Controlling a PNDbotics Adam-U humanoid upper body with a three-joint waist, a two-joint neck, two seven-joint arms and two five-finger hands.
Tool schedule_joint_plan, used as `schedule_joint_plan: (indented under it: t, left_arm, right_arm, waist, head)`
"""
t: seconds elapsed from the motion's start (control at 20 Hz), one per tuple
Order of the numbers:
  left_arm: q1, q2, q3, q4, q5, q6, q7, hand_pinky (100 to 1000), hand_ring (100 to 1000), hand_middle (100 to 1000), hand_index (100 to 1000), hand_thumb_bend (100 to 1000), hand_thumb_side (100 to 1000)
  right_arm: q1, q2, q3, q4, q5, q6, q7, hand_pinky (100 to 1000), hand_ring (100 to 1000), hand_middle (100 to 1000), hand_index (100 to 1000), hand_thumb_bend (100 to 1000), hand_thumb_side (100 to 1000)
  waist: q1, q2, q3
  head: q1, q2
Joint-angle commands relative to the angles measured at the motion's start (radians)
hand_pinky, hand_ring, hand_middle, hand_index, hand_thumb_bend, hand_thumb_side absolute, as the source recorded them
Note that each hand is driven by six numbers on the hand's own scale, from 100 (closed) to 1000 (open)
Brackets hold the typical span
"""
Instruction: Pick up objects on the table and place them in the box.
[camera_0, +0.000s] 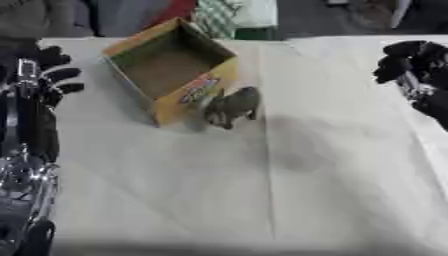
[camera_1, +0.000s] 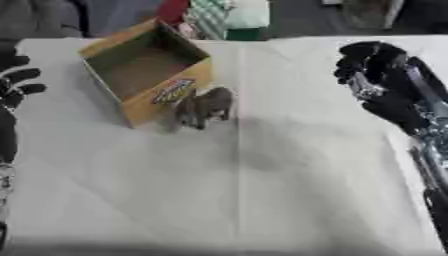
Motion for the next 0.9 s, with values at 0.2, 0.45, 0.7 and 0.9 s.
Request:
schedule_joint_plan:
  t: [0.2, 0.45, 0.7, 0.9]
  left_arm:
    - [-0.017, 0.015, -0.001, -0.018, -0.006, 0.001, -0.003, 634, 679, 663, 764, 215, 858]
    - [-0.017, 0.016, -0.003, -0.017, -0.006, 0.001, -0.005, 634, 679, 663, 764, 216, 859]
    - [-0.018, 0.016, -0.007, -0.016, -0.005, 0.002, -0.008, 634, 678, 663, 764, 216, 859]
    - [-0.017, 0.016, -0.011, -0.015, -0.003, 0.003, -0.012, 634, 678, 663, 764, 215, 860]
  right_arm:
    - [-0.045, -0.087, 0.016, -0.006, 0.005, -0.020, 0.037, 640, 670, 630, 780, 154, 390]
    - [-0.088, -0.143, 0.038, 0.017, -0.007, -0.051, 0.088, 672, 739, 698, 818, 240, 387]
    - [-0.158, -0.206, 0.078, 0.054, -0.018, -0.101, 0.165, 721, 806, 773, 856, 342, 393]
    - [-0.243, -0.231, 0.120, 0.124, -0.013, -0.138, 0.235, 776, 851, 810, 883, 428, 390]
  waist:
    - [-0.004, -0.011, 0.003]
    - [-0.005, -0.011, 0.007]
    - [-0.008, -0.012, 0.011]
    - [-0.007, -0.015, 0.015]
  head:
    - [0.000, -0.011]
    - [0.000, -0.016]
    - [-0.002, -0.020]
    - [-0.005, -0.020]
